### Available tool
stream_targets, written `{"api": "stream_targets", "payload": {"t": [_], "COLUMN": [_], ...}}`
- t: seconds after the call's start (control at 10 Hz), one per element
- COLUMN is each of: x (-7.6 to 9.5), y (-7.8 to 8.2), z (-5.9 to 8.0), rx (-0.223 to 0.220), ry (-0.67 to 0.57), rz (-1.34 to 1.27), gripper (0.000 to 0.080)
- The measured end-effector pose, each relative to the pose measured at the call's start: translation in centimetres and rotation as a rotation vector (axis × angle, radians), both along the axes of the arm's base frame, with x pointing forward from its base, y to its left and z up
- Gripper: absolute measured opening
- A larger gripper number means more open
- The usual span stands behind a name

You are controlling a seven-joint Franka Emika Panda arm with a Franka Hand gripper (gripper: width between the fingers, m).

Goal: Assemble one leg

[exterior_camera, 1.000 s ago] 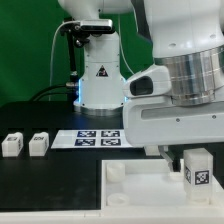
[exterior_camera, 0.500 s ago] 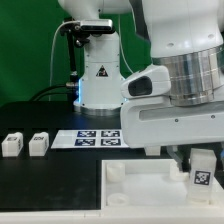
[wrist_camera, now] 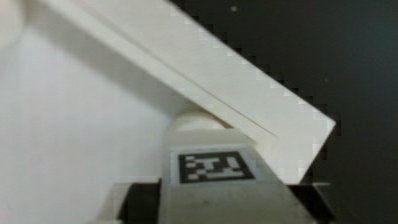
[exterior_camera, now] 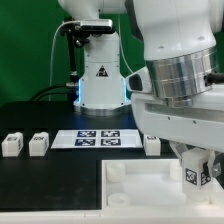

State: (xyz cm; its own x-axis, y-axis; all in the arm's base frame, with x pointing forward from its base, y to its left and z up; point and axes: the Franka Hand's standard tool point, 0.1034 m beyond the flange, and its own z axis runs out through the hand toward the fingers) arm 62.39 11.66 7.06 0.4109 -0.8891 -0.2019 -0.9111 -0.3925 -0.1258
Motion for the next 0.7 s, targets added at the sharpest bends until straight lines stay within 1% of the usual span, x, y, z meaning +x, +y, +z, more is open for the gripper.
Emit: {"api": "stream_targets", "payload": {"t": [0.1,0.2,0.6,0.7], "x": [0.04,0.09,-0.05,-0.06], "y": [0.12,0.09,0.19,0.22], "z": [-0.09,-0.06,-0.17,-0.02], "rx": [0.045,0.055,0.045,0.011], "ry": [0.043,0.056,0.033,-0.007], "rz": [-0.185,-0.235,-0.125,0.083], "gripper": [0.0297,0.0297,0.0297,0.0474]}}
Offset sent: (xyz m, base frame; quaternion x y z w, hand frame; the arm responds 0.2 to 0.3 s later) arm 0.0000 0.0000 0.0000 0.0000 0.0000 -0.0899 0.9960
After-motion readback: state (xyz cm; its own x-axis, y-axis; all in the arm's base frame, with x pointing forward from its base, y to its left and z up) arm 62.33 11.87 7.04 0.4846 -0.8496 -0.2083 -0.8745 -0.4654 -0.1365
